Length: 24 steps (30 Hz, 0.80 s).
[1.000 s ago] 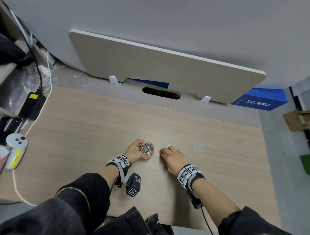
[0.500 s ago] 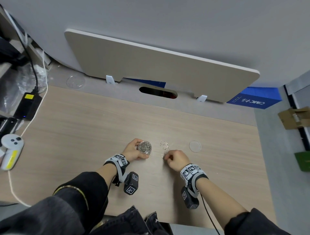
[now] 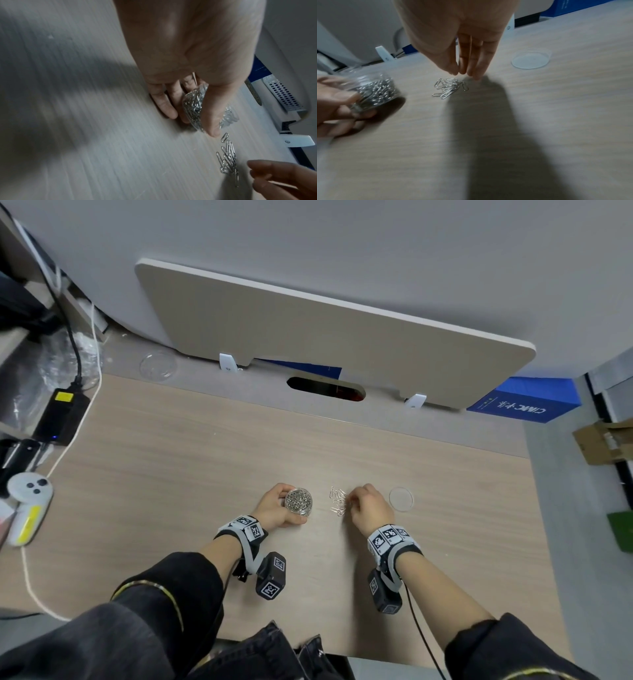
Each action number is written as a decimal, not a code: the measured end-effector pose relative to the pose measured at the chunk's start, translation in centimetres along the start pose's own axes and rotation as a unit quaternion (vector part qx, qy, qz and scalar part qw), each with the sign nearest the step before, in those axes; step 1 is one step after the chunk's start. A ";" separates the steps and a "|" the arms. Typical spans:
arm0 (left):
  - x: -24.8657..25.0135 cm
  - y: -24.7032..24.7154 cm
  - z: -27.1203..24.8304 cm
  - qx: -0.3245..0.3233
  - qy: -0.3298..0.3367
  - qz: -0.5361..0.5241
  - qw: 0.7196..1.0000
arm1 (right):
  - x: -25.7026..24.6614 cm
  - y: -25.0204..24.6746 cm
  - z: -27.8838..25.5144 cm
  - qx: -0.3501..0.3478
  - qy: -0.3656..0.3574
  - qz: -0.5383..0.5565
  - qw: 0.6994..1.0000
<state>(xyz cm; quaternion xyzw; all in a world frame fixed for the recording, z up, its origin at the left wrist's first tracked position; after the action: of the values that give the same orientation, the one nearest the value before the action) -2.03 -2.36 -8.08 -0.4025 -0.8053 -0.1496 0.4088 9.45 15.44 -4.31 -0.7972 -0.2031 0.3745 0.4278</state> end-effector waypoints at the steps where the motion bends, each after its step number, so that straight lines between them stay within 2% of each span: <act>1: 0.0 0.0 0.0 -0.001 -0.001 -0.001 1.000 | 0.5 -0.4 0.1 0.010 0.009 0.000 1.000; 6: 0.1 0.0 0.0 0.000 0.002 0.006 1.000 | 0.7 1.2 0.5 -0.066 0.024 -0.048 0.996; 9: 0.1 -0.1 0.1 0.000 0.005 0.014 1.000 | -0.4 2.0 0.9 -0.084 -0.004 -0.080 0.993; 18: -0.1 0.0 0.4 -0.001 0.011 0.014 1.000 | -1.7 1.8 1.3 -0.070 -0.062 -0.111 0.989; 24: -0.3 0.2 0.7 0.005 0.019 0.028 0.999 | -1.0 1.8 1.8 -0.077 -0.021 -0.068 0.995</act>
<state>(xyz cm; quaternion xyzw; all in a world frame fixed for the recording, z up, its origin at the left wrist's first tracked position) -2.17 -2.02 -8.73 -0.4200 -0.7863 -0.1414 0.4306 7.45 14.73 -6.02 -0.8040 -0.2936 0.3448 0.3853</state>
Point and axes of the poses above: each hand's wrist, its own z-axis towards the middle knuckle, its own y-axis out of the palm, x = y × z, the point moved 9 cm from there along z, towards the middle knuckle, and after that the axes turned 5 degrees about z, right-handed, at the moved point
